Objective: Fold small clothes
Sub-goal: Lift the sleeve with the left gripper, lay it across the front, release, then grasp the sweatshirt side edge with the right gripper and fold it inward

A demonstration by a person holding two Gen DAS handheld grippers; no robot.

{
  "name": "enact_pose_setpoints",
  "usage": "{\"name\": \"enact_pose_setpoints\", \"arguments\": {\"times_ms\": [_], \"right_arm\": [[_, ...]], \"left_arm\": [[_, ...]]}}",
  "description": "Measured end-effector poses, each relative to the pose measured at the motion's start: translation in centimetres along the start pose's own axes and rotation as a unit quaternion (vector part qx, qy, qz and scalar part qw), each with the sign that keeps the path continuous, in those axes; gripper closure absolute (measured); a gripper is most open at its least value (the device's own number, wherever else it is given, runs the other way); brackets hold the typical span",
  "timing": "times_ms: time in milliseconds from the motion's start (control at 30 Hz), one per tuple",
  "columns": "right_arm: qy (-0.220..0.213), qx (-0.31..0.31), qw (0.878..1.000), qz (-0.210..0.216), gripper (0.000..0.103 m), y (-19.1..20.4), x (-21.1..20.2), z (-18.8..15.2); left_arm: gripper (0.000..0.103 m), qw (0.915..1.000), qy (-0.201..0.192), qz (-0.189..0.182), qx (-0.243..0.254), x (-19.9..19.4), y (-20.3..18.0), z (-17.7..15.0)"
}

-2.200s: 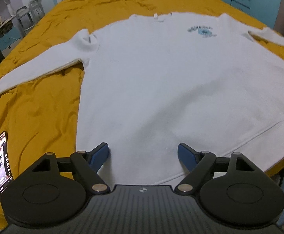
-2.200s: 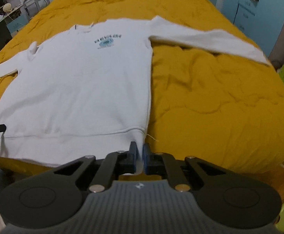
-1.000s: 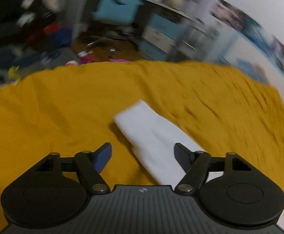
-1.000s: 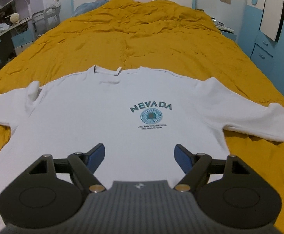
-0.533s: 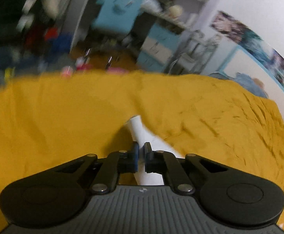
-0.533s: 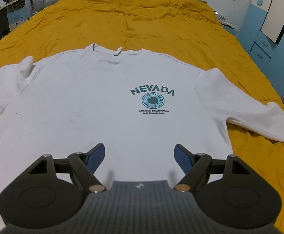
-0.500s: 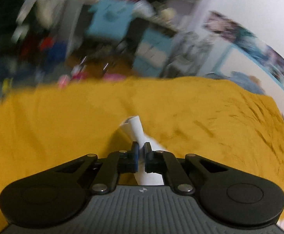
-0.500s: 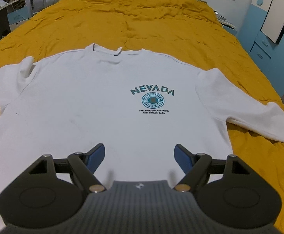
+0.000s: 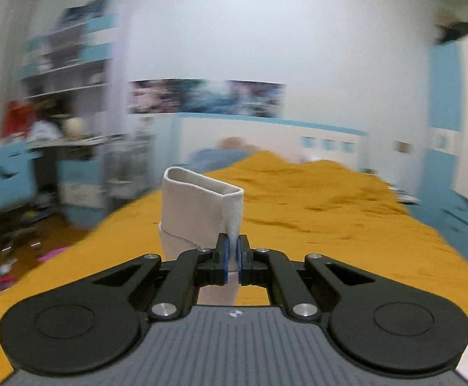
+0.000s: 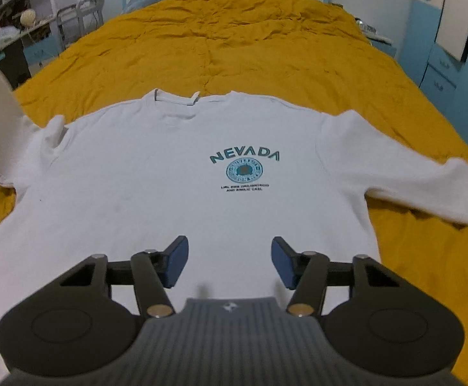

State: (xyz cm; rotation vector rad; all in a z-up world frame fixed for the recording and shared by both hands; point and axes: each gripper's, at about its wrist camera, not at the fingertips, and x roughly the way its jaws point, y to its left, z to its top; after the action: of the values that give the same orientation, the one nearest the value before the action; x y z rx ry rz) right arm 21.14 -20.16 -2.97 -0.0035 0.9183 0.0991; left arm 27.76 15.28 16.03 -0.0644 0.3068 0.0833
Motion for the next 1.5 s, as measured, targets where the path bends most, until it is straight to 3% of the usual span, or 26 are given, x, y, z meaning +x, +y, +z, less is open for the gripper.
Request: {"name": "enact_pose_setpoints", "arguments": {"times_ms": [133, 200, 300, 400, 500, 633, 700, 833, 967, 1067, 1100, 1233, 1267, 1333, 1400, 1467, 1500], "right_arm": [[-0.007, 0.033, 0.999, 0.001, 0.056, -1.8, -0.1, -0.5], [-0.011, 0.049, 0.999, 0.005, 0.059, -2.7, 0.0, -0.7], [-0.015, 0.071, 0.997, 0.006, 0.06, -4.4, 0.2, -1.1], [-0.013, 0.096, 0.995, 0.008, 0.06, -6.0, 0.7, -1.7], [-0.009, 0.113, 0.993, 0.01, 0.06, -7.1, 1.3, -2.3], [-0.002, 0.128, 0.991, 0.027, 0.06, -7.5, 2.4, -2.7], [-0.002, 0.131, 0.991, 0.037, 0.06, -7.4, 2.8, -2.7], [-0.013, 0.128, 0.99, 0.063, 0.06, -6.7, 3.4, -1.7], [-0.015, 0.134, 0.986, 0.094, 0.06, -5.9, 4.7, -0.2], [-0.005, 0.149, 0.982, 0.115, 0.059, -5.2, 6.4, 1.2], [-0.001, 0.155, 0.98, 0.123, 0.059, -5.0, 7.0, 1.7], [0.015, 0.161, 0.978, 0.129, 0.059, -4.0, 9.7, 3.4], [0.016, 0.155, 0.981, 0.114, 0.058, -3.8, 10.1, 3.6], [0.02, 0.137, 0.987, 0.084, 0.046, -3.2, 11.3, 4.0], [0.041, 0.152, 0.982, 0.1, 0.046, -3.3, 12.6, 3.8], [0.054, 0.173, 0.977, 0.11, 0.051, -3.5, 13.5, 3.4], [0.052, 0.169, 0.979, 0.103, 0.074, -3.2, 13.6, 3.3]], "left_arm": [[0.099, 0.9962, 0.024, -0.076, 0.037, 1.2, -8.6, -2.3], [0.098, 0.9912, 0.06, -0.111, 0.039, 2.4, -11.6, -4.7], [0.099, 0.9831, 0.115, -0.132, 0.055, 4.0, -15.1, -9.9], [0.099, 0.9678, 0.184, -0.149, 0.085, 6.1, -17.8, -16.0], [0.097, 0.9461, 0.262, -0.168, 0.088, 8.3, -18.9, -20.9], [0.078, 0.9203, 0.322, -0.219, 0.038, 10.0, -17.5, -23.3], [0.07, 0.9144, 0.323, -0.24, 0.042, 10.2, -16.7, -23.3], [0.059, 0.9196, 0.289, -0.259, 0.063, 8.0, -14.1, -21.6], [0.058, 0.9333, 0.266, -0.227, 0.084, 5.2, -9.8, -19.7], [0.058, 0.9481, 0.251, -0.173, 0.089, 4.0, -4.9, -18.1], [0.057, 0.9519, 0.248, -0.157, 0.089, 3.7, -4.8, -17.8], [0.057, 0.9666, 0.231, -0.06, 0.093, 4.1, 0.6, -16.0], [0.057, 0.9679, 0.231, -0.036, 0.092, 4.0, 1.8, -15.6], [0.057, 0.9679, 0.234, 0.002, 0.09, 4.0, 3.8, -15.2], [0.054, 0.9654, 0.247, 0.018, 0.08, 4.1, 4.8, -15.6], [0.054, 0.9629, 0.261, 0.022, 0.065, 4.4, 5.9, -16.8], [0.054, 0.9614, 0.268, 0.018, 0.059, 4.4, 6.4, -17.4]]}}
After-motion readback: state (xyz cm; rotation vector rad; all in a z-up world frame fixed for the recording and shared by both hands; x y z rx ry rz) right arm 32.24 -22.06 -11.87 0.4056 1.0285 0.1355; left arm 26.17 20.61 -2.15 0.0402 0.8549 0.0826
